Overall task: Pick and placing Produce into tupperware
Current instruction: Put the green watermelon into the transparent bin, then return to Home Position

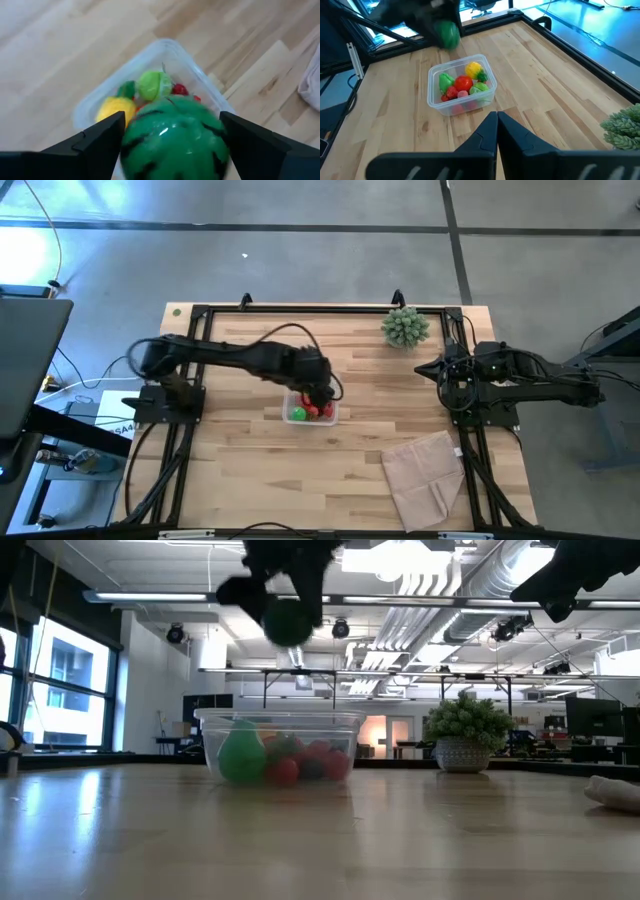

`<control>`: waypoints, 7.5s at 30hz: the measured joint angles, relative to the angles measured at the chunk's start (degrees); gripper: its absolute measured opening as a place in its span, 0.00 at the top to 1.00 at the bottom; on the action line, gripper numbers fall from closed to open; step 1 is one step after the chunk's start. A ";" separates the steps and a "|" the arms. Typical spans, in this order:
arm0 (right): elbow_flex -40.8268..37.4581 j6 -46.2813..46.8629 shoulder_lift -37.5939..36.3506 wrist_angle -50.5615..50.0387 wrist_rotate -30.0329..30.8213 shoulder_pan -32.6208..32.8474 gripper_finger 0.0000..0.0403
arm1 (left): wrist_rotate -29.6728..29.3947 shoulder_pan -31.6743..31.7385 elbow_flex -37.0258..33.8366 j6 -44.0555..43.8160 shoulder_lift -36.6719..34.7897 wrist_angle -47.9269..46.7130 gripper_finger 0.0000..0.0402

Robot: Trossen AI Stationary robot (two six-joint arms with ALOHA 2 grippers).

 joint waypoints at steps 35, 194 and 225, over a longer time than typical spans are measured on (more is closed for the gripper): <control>0.00 -0.02 -0.02 0.00 0.00 0.02 1.00 | 14.41 1.47 -0.49 26.53 -0.34 3.85 0.60; 0.02 9.73 2.80 36.54 7.62 -0.17 1.00 | 11.83 1.08 -94.85 17.89 -101.37 63.28 1.00; -18.81 3.59 -19.74 53.94 2.05 -0.82 1.00 | 11.83 1.06 -94.81 17.91 -101.34 63.26 1.00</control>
